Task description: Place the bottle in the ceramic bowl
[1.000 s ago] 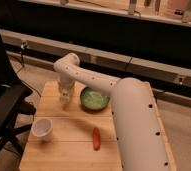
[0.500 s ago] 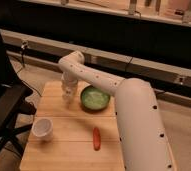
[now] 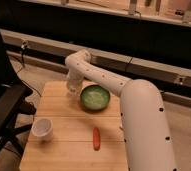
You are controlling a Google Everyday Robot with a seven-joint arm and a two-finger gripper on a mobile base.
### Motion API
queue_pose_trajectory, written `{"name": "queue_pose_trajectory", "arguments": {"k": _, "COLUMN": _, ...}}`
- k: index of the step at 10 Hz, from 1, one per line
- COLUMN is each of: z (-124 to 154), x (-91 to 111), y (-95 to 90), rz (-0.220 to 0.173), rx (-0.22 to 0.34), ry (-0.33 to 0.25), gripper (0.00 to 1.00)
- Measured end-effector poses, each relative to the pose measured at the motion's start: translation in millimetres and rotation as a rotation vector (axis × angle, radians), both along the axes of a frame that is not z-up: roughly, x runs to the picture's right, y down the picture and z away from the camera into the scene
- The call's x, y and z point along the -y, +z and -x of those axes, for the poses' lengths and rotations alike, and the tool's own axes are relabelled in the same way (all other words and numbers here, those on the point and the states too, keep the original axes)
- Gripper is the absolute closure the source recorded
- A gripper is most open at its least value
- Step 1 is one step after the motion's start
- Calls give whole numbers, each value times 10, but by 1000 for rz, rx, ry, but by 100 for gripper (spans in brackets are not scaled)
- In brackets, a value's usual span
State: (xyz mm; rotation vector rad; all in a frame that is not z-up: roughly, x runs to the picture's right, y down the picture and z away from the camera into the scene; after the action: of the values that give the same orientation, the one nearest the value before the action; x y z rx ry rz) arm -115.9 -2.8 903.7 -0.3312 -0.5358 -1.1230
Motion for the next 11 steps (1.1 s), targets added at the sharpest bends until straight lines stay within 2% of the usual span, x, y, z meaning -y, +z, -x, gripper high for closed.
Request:
{"name": "queue_pose_trajectory", "arguments": {"k": 3, "z": -191, "x": 10, "y": -10, "rz": 9, "rx": -15, "ry": 27, "gripper": 100}}
{"name": "queue_pose_trajectory", "arguments": {"k": 11, "z": -427, "x": 20, "y": -14, "rz": 19, "rx": -24, "ry": 78, "gripper": 100}}
